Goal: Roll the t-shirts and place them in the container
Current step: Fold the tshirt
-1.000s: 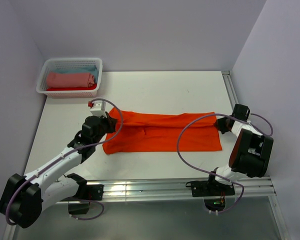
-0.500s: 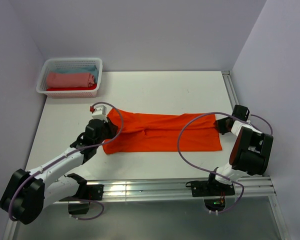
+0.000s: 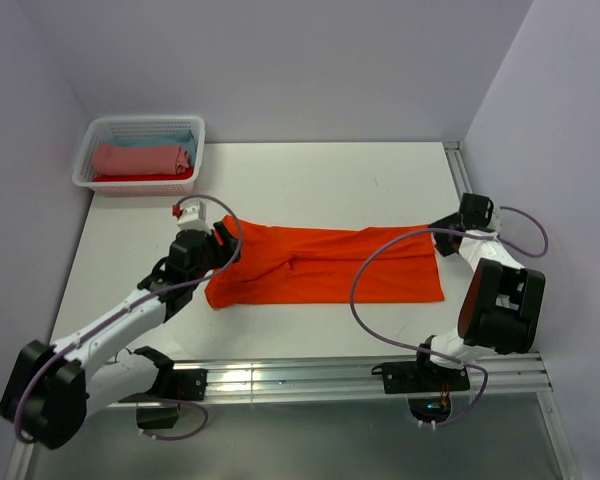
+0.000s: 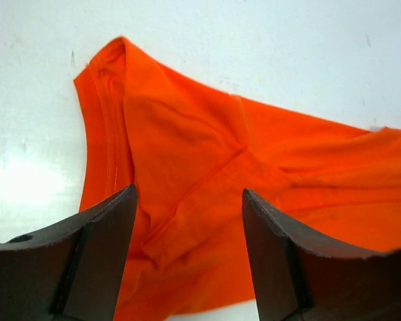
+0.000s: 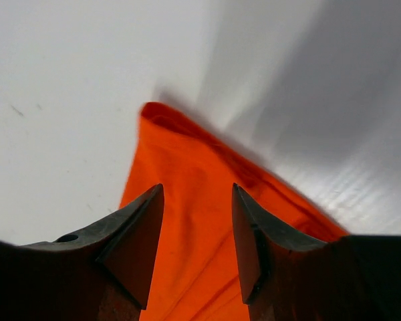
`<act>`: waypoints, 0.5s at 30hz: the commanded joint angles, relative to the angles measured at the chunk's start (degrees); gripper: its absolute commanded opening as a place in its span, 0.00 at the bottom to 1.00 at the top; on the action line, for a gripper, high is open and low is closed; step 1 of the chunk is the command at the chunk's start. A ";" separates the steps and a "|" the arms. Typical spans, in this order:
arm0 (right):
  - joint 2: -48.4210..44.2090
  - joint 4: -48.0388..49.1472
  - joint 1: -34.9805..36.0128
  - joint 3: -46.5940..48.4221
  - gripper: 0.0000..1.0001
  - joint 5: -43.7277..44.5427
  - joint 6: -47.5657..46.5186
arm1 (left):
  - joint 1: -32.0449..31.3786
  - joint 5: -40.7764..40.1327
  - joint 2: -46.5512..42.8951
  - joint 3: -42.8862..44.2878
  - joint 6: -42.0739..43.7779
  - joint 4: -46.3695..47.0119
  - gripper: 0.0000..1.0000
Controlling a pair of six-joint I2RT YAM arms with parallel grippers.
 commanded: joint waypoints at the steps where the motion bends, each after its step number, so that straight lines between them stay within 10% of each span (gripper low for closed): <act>1: 2.28 -1.66 5.64 7.76 0.52 6.22 -4.31 | 0.91 -2.41 8.28 9.39 0.39 -1.55 0.69; 15: 16.45 -5.98 10.14 18.76 0.50 14.06 -5.37 | 12.51 6.73 30.88 23.39 -0.57 0.90 0.68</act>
